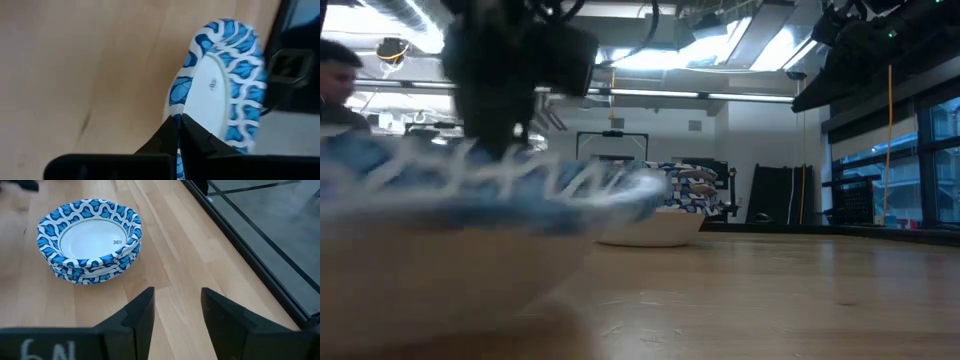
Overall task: Nest bowls inside each other
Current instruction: Stack the white bowl on top of the other white bowls
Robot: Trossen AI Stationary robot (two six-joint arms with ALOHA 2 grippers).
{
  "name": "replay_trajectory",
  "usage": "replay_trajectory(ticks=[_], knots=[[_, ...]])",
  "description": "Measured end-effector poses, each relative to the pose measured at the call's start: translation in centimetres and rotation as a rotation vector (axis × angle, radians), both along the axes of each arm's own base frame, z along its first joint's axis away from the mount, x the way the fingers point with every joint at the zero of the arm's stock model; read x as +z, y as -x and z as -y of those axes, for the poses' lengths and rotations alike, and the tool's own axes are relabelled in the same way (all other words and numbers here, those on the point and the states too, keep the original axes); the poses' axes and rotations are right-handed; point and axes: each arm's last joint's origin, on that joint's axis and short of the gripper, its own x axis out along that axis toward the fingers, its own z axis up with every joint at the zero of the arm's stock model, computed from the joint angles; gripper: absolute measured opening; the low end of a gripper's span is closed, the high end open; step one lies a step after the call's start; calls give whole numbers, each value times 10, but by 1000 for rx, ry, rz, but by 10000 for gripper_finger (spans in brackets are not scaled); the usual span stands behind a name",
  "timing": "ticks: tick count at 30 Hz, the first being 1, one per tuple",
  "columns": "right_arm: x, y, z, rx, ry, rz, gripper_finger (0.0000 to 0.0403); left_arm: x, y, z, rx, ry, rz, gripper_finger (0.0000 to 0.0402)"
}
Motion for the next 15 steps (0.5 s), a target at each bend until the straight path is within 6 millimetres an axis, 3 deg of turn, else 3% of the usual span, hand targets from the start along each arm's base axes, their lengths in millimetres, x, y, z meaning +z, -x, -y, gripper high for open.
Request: replay_trajectory(ticks=[5, 9, 12, 15], knots=[[-1, 1, 0, 0, -4, -11, 162, 43, 6, -31, 117, 52, 151, 1], [-1, 1, 0, -2, -7, -10, 162, 72, 12, -64, 356, 26, 263, 1], [-1, 1, 0, -3, -7, -9, 162, 83, 15, -94, 584, -16, 307, 1], [-1, 1, 0, -7, -13, -6, 162, 85, 19, -121, 683, -46, 318, 1]])
